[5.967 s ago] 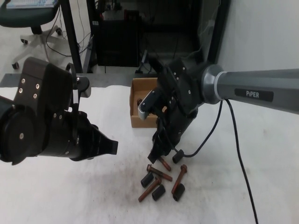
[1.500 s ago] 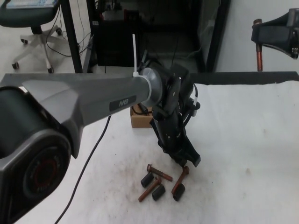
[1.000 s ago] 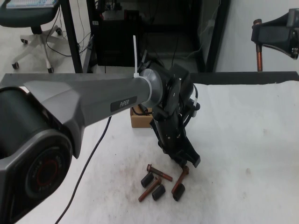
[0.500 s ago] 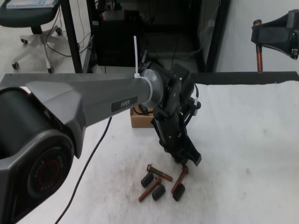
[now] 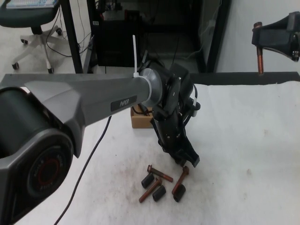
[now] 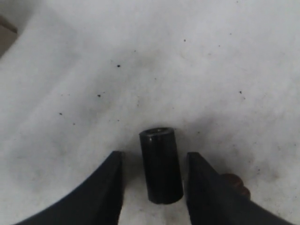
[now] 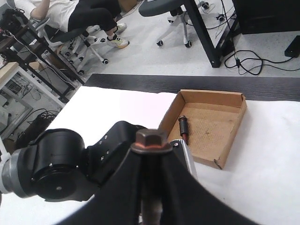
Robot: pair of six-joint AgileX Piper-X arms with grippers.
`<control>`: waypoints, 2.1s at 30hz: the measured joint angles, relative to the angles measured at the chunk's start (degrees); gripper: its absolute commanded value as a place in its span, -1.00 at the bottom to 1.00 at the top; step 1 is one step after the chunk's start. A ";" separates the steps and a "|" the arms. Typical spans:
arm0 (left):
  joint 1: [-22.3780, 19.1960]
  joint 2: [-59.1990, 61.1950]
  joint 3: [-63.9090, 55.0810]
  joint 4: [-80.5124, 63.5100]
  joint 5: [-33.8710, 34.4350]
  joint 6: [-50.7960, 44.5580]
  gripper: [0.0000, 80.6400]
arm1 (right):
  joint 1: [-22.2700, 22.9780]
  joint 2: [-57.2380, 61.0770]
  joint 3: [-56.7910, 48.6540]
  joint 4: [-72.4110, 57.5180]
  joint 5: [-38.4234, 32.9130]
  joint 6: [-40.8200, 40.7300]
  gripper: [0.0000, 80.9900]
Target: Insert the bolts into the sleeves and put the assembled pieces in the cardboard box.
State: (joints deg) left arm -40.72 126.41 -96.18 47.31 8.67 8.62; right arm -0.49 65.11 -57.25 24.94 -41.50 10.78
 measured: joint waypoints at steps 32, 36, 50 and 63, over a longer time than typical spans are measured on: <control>4.34 -31.11 18.62 -2.21 -1.88 -6.35 -0.99 | -0.08 0.00 0.00 -6.15 9.82 6.89 -0.98; 5.48 -47.62 35.92 -11.63 1.13 -11.05 -0.99 | -0.08 -0.08 0.86 -8.28 7.87 11.01 -0.98; 5.44 -83.17 82.25 -78.15 15.46 -26.06 -0.99 | 19.53 -7.93 19.61 -52.85 -4.71 25.32 -0.98; 5.44 -83.29 84.13 -86.32 17.08 -31.32 -0.99 | 39.73 -7.93 19.76 -53.34 12.50 5.11 -0.98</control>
State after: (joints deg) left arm -35.27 43.13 -12.06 -39.01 25.75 -22.71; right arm 39.25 57.18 -37.49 -28.41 -29.00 15.88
